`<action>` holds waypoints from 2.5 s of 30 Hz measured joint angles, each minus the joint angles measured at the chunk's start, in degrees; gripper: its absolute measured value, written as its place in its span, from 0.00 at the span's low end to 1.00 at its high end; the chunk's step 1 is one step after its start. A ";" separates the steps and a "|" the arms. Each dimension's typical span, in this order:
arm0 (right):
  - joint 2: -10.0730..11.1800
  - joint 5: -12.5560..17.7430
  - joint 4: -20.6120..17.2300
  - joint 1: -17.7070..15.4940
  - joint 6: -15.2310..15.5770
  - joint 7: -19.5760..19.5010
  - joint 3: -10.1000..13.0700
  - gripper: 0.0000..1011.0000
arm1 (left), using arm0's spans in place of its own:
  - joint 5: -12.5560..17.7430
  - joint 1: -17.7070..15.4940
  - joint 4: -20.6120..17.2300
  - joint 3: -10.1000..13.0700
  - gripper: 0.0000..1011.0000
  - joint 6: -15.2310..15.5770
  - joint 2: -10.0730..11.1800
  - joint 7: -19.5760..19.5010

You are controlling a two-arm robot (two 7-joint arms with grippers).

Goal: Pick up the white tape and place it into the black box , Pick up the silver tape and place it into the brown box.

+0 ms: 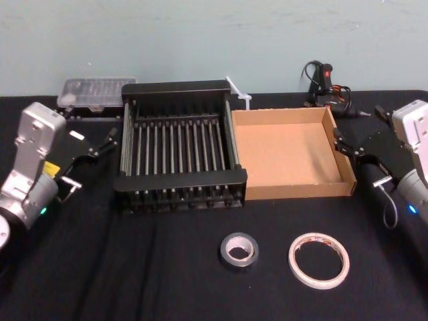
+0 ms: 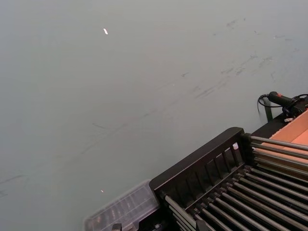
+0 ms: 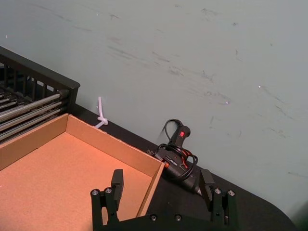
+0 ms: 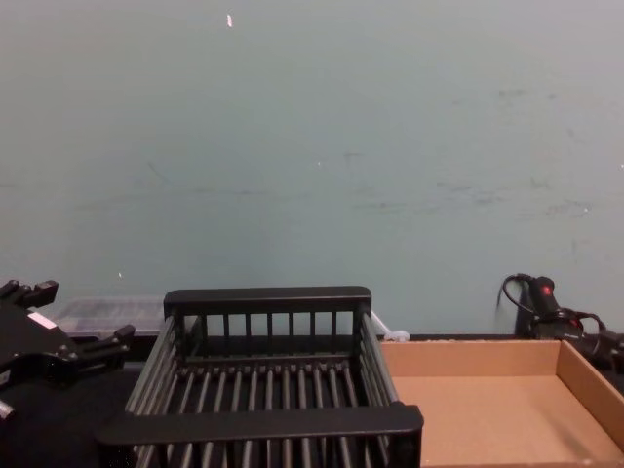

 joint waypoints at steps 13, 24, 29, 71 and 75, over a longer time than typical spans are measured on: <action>0.00 0.00 0.00 0.00 0.00 0.00 0.00 0.99 | 0.00 0.00 0.00 0.00 0.99 0.00 0.00 0.00; 0.00 0.00 0.00 0.00 0.00 0.00 0.00 0.99 | 0.00 0.00 0.00 0.00 0.99 0.00 0.00 0.00; 0.00 0.00 0.00 0.00 0.00 0.00 0.00 0.99 | 0.00 0.00 0.00 0.00 0.99 0.00 0.00 0.00; -0.08 -0.52 -0.66 -0.44 -0.02 0.17 0.62 0.99 | 0.00 0.00 0.00 0.00 0.99 0.00 0.00 0.00; -0.11 -0.87 -1.49 -1.00 -0.03 0.79 1.39 0.99 | 0.00 0.00 0.00 0.00 0.99 0.00 0.00 0.00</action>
